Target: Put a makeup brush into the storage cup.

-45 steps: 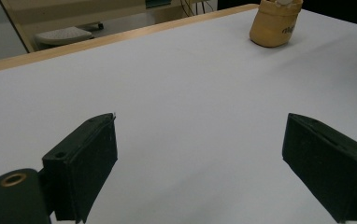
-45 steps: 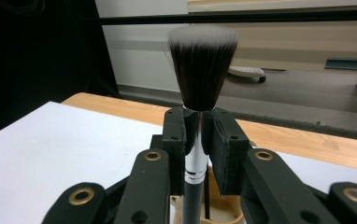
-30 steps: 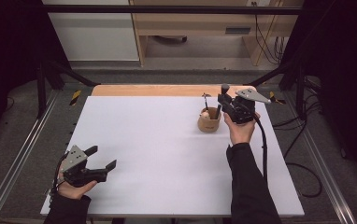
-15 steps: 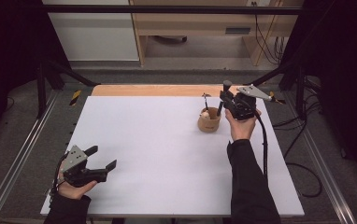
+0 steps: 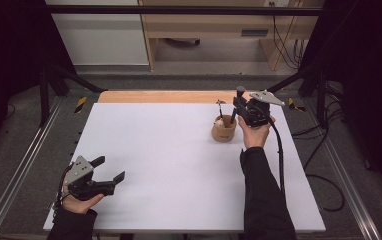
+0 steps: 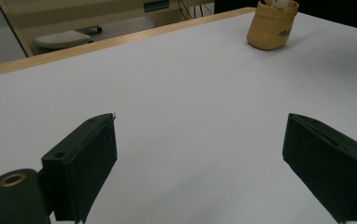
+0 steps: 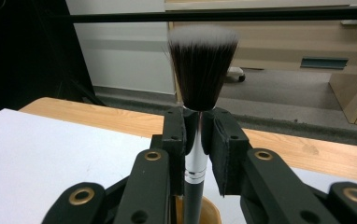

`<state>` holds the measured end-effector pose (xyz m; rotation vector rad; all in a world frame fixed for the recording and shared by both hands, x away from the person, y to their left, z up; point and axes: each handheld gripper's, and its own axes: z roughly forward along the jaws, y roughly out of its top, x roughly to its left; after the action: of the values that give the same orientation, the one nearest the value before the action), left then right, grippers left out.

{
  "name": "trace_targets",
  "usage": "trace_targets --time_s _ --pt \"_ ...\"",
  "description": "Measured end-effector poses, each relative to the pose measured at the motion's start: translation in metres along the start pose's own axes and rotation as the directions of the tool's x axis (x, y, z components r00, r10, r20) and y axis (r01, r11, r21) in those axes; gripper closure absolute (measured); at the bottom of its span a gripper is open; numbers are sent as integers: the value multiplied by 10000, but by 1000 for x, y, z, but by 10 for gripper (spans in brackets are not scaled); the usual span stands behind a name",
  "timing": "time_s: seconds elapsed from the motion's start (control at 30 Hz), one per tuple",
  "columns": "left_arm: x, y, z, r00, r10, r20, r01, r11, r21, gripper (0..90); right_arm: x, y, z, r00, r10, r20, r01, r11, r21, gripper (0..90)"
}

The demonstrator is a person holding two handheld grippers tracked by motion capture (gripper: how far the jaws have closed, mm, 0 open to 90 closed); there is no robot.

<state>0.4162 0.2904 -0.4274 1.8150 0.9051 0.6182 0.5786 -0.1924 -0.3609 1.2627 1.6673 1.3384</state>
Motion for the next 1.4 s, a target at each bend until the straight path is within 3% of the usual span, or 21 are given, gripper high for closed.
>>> trace_targets --time_s 0.47,1.4 --pt "0 0 0 10000 -2 40 2 10000 -11 95 4 -11 15 9999 -107 -33 108 9990 431 771" --pt "0 0 0 10000 23 9 -23 10000 8 93 3 -33 29 9995 303 124 -318 9880 1511 770"
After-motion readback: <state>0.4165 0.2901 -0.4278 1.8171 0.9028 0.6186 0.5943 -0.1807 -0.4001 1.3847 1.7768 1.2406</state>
